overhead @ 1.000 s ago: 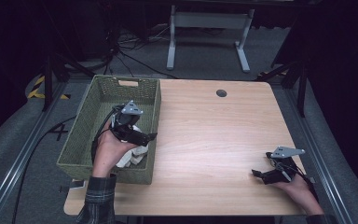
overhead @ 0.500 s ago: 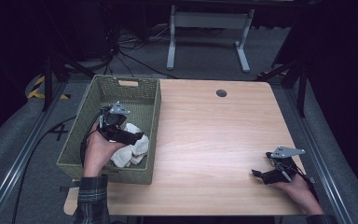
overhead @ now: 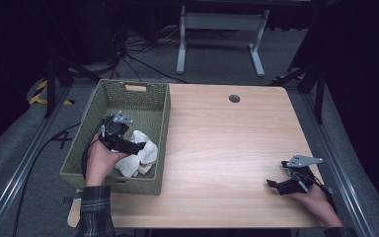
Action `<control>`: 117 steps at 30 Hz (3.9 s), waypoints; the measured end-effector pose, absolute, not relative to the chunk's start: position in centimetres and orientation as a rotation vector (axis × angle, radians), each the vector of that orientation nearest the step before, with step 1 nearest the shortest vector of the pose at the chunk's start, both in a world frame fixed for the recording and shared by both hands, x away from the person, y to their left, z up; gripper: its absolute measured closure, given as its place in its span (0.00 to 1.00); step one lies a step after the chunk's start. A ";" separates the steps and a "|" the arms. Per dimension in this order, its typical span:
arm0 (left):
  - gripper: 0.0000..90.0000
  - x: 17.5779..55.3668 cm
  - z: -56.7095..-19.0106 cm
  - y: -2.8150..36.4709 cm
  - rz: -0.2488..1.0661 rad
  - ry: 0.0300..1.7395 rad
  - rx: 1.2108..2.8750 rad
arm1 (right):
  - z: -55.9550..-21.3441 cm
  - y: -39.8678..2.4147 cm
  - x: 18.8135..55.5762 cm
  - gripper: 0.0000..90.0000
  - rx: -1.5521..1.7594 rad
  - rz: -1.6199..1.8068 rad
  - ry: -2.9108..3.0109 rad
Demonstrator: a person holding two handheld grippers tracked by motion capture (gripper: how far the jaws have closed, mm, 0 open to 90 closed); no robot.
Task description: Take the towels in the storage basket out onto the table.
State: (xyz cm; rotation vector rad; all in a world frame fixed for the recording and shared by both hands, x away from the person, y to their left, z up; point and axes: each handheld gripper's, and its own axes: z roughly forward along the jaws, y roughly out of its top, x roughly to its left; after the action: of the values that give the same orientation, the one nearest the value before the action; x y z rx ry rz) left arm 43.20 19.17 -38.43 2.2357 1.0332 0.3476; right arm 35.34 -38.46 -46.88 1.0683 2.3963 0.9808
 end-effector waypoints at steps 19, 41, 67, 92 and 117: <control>0.08 44.5 -41.9 18.1 0.222 1.103 2.433 | -46.9 -38.5 35.3 0.00 1.068 0.981 2.396; 0.25 45.0 -43.5 17.4 0.128 1.221 2.546 | -46.9 -38.5 35.3 0.00 1.070 0.981 2.397; 0.79 43.8 -39.7 19.3 0.162 1.164 2.209 | -46.9 -38.5 35.3 0.00 1.068 0.982 2.396; 0.82 42.6 -34.2 20.9 0.247 1.022 1.987 | -46.9 -38.5 35.4 0.00 1.066 0.981 2.395; 0.83 42.4 -26.5 17.9 0.238 0.825 1.932 | -46.9 -38.5 35.3 0.00 1.069 0.982 2.395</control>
State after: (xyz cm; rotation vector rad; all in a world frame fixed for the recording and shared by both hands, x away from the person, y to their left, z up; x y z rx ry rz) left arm 42.40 17.92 -26.51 1.9320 0.8252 0.2376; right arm 35.34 -38.46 -46.88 1.0687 2.3952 0.9816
